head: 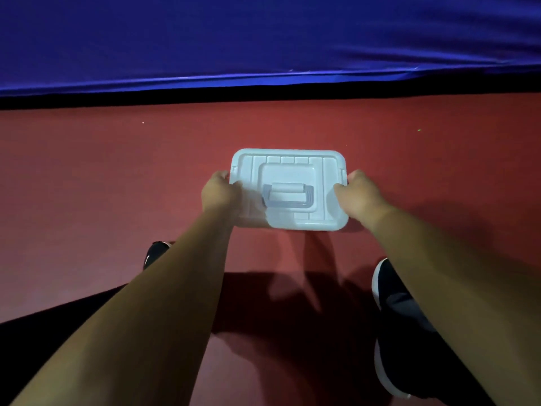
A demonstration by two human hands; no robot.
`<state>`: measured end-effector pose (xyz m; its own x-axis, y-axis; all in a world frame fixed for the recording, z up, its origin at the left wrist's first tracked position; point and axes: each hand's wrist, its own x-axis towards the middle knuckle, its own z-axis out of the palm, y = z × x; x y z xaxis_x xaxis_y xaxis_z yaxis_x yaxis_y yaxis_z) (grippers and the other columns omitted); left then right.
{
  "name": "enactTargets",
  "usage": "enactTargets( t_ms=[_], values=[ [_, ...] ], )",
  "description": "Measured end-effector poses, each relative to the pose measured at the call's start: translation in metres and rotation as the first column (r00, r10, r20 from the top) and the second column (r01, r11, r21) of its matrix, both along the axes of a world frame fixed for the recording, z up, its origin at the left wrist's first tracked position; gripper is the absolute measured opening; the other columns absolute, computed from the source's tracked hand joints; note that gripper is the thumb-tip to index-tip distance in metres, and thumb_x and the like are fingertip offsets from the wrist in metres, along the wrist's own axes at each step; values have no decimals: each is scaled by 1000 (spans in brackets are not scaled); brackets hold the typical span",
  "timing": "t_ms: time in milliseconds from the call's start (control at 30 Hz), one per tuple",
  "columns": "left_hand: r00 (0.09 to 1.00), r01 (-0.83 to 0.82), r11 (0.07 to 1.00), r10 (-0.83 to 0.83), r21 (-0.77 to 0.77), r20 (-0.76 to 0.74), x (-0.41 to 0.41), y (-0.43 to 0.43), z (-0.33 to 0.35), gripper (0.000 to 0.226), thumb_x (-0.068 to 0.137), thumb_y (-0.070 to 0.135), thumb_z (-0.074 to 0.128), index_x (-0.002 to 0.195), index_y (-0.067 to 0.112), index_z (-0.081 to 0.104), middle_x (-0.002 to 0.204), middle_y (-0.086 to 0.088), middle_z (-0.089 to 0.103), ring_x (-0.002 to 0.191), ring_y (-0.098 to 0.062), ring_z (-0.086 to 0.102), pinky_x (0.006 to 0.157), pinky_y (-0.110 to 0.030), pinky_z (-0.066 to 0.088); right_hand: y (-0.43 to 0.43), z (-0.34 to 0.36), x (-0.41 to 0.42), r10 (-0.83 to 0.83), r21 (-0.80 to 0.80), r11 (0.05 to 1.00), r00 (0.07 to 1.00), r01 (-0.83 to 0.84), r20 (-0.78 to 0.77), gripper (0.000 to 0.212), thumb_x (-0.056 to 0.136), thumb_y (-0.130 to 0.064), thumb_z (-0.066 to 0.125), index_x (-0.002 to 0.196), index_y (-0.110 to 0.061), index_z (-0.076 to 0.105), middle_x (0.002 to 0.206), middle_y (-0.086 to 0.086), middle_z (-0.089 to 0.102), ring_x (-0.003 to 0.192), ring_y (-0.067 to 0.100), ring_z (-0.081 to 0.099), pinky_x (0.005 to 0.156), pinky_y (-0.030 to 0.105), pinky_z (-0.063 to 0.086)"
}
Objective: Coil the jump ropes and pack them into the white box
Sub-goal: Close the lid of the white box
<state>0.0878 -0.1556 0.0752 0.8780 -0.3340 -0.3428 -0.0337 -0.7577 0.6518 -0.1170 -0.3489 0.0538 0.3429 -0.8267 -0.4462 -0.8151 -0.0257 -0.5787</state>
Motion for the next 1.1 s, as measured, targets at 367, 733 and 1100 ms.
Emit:
enactTargets(
  t_ms=[367, 733, 1100],
  values=[
    [959, 123, 980, -157, 155, 236, 31, -35, -67, 22, 88, 14, 51, 69, 18, 43, 90, -20, 63, 81, -38, 56, 65, -32, 31, -29, -50, 33, 30, -59, 998, 996, -36, -87, 25, 93, -17, 62, 113, -9, 75, 113, 17, 77, 107, 38, 71, 83, 34, 52],
    [976, 51, 968, -100, 247, 192, 31, -32, -96, 32, 97, 16, 42, 112, 12, 71, 126, -15, 55, 110, -34, 56, 88, -31, 40, -26, -72, 40, 33, -21, 999, 990, -36, -139, 27, 91, -14, 57, 111, -7, 73, 110, 16, 75, 100, 39, 69, 74, 33, 46],
    [997, 59, 974, -69, 220, 42, 35, -25, -100, 21, 103, 23, 52, 115, 24, 69, 112, -6, 73, 93, -28, 64, 80, -30, 45, -18, -82, 41, -152, 69, 985, 985, 158, -83, 44, 95, -35, 67, 128, -5, 66, 126, 11, 70, 121, 35, 66, 99, 38, 53]
  ],
)
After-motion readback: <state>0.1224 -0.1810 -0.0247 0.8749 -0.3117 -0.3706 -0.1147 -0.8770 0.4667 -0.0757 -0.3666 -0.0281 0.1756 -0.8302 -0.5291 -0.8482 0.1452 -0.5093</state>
